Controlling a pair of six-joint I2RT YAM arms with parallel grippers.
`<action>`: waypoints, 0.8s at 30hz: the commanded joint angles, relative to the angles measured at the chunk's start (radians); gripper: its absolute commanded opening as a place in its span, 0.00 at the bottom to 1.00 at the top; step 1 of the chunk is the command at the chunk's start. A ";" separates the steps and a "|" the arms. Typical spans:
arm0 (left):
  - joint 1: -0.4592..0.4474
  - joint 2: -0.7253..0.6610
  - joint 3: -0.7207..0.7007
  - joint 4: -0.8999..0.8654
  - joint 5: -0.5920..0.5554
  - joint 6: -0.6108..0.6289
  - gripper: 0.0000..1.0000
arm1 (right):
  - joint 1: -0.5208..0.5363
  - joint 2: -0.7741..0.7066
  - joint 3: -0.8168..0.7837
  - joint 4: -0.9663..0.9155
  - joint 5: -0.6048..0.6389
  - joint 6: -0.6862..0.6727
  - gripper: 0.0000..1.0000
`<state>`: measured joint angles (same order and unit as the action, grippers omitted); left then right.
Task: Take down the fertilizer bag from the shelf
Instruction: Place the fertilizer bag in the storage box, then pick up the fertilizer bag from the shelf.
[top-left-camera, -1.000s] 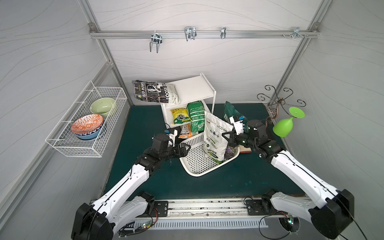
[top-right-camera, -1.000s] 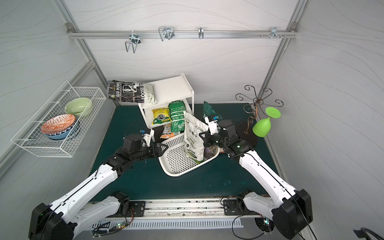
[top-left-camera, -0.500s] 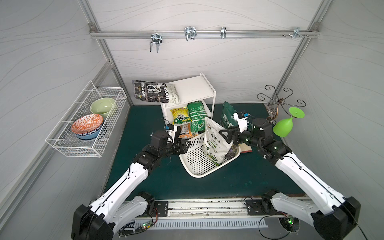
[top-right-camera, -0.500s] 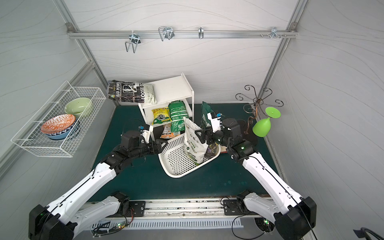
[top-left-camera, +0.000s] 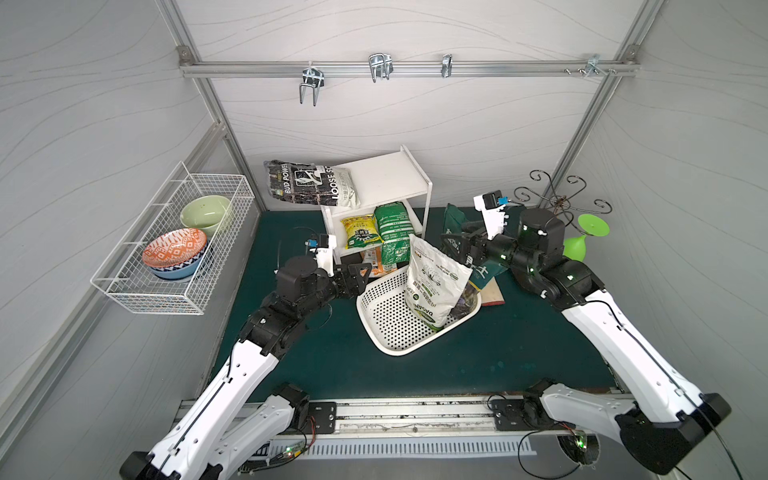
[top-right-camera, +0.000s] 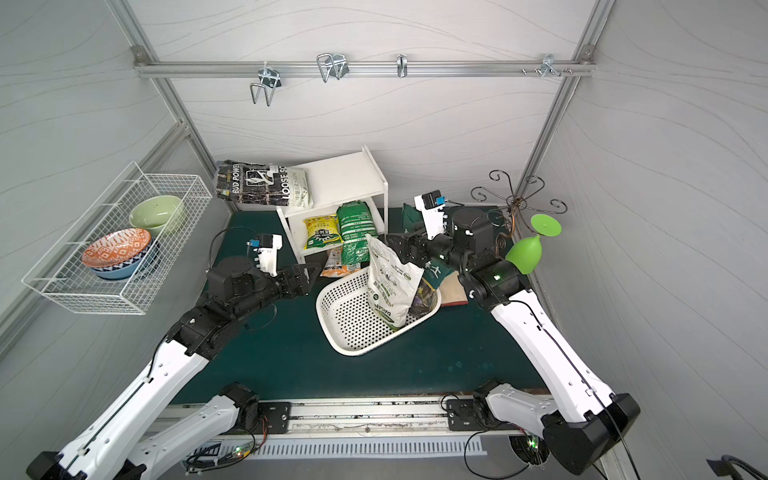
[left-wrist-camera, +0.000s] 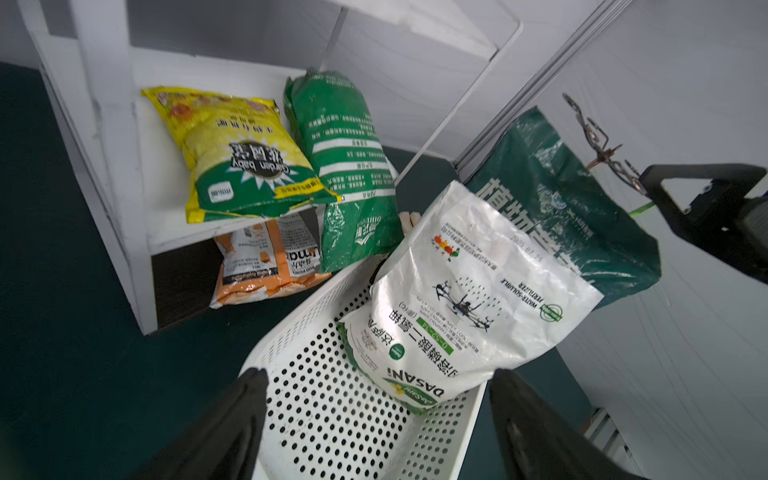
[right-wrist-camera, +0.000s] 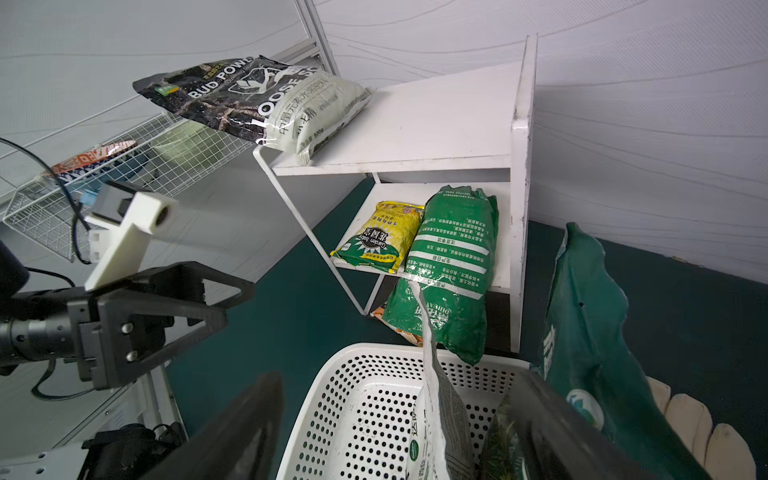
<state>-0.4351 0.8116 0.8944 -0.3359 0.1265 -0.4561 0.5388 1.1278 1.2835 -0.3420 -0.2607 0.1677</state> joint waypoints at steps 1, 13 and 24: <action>-0.004 -0.043 0.051 0.068 -0.137 0.043 0.89 | -0.003 -0.011 -0.009 -0.010 0.007 0.003 0.89; 0.144 0.052 0.214 0.119 -0.228 0.094 0.96 | -0.004 -0.053 -0.038 -0.036 -0.003 0.013 0.89; 0.254 0.190 0.280 0.263 -0.208 -0.017 0.96 | -0.004 -0.044 -0.009 -0.049 -0.014 -0.003 0.89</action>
<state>-0.2115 0.9752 1.1145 -0.1730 -0.0978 -0.4187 0.5388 1.0840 1.2392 -0.3782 -0.2649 0.1749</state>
